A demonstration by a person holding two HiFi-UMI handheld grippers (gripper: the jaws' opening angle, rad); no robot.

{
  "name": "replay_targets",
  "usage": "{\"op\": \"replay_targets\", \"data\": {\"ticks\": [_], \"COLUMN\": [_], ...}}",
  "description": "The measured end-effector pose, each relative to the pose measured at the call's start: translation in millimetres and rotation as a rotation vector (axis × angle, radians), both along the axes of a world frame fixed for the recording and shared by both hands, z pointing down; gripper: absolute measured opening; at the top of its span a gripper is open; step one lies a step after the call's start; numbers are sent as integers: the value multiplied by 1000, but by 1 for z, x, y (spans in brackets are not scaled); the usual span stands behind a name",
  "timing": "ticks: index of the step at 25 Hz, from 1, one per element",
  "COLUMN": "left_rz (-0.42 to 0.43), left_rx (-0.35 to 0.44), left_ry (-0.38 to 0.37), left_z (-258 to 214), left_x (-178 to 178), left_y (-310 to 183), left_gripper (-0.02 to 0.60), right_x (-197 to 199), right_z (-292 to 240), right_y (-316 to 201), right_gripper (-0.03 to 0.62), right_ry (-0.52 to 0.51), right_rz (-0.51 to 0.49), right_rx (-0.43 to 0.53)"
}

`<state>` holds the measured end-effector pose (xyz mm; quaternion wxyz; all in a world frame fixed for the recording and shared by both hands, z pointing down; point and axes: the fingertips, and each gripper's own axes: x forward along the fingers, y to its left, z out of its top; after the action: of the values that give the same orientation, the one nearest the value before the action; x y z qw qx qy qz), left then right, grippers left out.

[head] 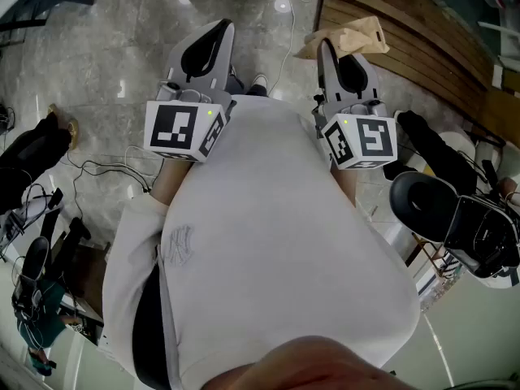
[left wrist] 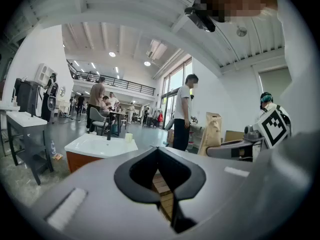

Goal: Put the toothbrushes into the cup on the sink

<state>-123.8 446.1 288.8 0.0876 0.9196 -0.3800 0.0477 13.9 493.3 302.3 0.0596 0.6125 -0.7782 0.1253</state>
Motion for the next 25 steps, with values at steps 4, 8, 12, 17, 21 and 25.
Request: {"op": "replay_targets", "data": {"ticks": [4, 8, 12, 17, 21, 25], "left_rz": [-4, -6, -11, -13, -13, -19], "left_rx": [-5, -4, 1, 6, 6, 2], "left_ry": [0, 2, 6, 8, 11, 9], "left_z": [7, 6, 1, -1, -3, 0], "left_x": [7, 5, 2, 1, 3, 5], "left_y": [-2, -2, -3, -1, -1, -4], "left_gripper": [1, 1, 0, 1, 2, 1], "right_x": [7, 5, 2, 2, 5, 13], "right_z": [6, 5, 1, -1, -7, -5], "right_y": [-3, -3, -4, -2, -3, -7], "right_gripper": [55, 55, 55, 55, 55, 55], "right_ry": [0, -2, 1, 6, -12, -14], "right_rz": [-5, -9, -12, -12, -9, -1], "right_rx": [1, 5, 6, 12, 39, 39]}}
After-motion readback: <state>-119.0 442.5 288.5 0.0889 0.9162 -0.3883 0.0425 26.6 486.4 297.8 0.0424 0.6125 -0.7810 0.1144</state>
